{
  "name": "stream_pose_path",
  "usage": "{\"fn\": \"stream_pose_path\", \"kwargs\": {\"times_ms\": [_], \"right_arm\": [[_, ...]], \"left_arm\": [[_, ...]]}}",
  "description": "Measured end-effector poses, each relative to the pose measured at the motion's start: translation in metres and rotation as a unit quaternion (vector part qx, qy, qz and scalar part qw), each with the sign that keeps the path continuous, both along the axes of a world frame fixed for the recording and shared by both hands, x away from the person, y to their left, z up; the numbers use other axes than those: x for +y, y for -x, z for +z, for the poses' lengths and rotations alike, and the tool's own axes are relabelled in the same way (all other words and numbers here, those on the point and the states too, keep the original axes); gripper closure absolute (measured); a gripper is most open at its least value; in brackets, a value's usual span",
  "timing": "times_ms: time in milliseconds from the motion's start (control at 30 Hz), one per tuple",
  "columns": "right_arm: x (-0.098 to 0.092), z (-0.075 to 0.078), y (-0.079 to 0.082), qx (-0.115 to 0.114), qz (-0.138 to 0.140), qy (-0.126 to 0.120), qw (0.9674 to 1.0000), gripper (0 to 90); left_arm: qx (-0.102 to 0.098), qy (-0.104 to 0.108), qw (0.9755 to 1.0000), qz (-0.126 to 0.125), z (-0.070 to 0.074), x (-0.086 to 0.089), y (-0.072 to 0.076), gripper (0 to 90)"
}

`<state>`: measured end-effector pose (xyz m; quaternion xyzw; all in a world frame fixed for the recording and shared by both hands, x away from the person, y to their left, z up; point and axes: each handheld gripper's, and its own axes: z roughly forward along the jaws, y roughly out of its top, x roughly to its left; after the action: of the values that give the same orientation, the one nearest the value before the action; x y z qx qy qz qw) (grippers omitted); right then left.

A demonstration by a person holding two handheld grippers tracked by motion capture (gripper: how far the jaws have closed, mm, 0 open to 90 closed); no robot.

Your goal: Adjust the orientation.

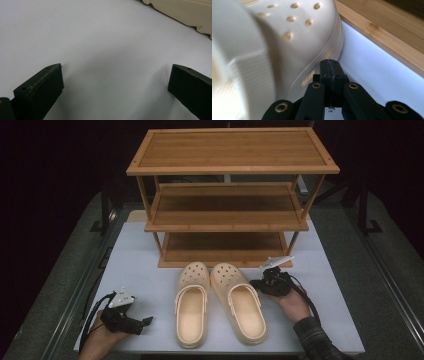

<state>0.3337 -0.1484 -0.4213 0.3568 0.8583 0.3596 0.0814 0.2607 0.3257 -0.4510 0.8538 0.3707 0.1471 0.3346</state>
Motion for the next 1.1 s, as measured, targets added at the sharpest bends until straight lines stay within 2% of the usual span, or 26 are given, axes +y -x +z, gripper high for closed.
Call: {"fn": "stream_pose_path", "kwargs": {"times_ms": [67,167,300,400,433,633,833,967,1000,1100], "right_arm": [[-0.012,0.001,0.013,0.007,-0.003,-0.013,0.9999,89.8],[-0.021,-0.001,0.025,0.012,0.003,-0.02,0.9997,89.8],[-0.026,-0.003,0.041,0.024,0.017,-0.034,0.999,89.8],[-0.021,-0.004,0.046,0.027,0.032,-0.038,0.9984,89.8],[-0.016,-0.004,0.047,0.023,0.034,-0.031,0.9987,89.8],[0.001,-0.004,0.05,0.027,0.061,-0.029,0.9973,89.8],[0.008,-0.005,0.051,0.028,0.075,-0.035,0.9962,89.7],[0.004,-0.004,0.05,0.029,0.065,-0.038,0.9968,83.3],[-0.004,-0.003,0.048,0.027,0.043,-0.043,0.9978,77.0],[-0.016,-0.001,0.047,0.022,0.013,-0.052,0.9983,66.9]], "left_arm": [[-0.001,0.001,1.0,0.0,0.0,0.0,0.0,0.0],[0.0,0.001,1.0,0.0,0.0,0.0,0.0,0.0],[0.0,0.001,1.0,0.0,0.0,0.0,0.0,0.0],[0.0,0.0,1.0,0.0,0.0,0.0,-0.001,0.0],[0.0,0.0,1.0,0.0,0.0,0.0,-0.001,0.0],[0.0,0.001,1.0,0.0,0.0,0.0,0.0,0.0],[-0.001,0.0,1.0,0.0,0.0,0.0,0.0,0.0],[-0.001,0.0,1.0,0.0,0.0,0.0,0.0,0.0],[-0.001,0.0,1.0,0.001,0.0,0.0,0.0,0.0],[0.0,-0.001,1.0,0.005,0.0,-0.001,0.0,0.0]]}}
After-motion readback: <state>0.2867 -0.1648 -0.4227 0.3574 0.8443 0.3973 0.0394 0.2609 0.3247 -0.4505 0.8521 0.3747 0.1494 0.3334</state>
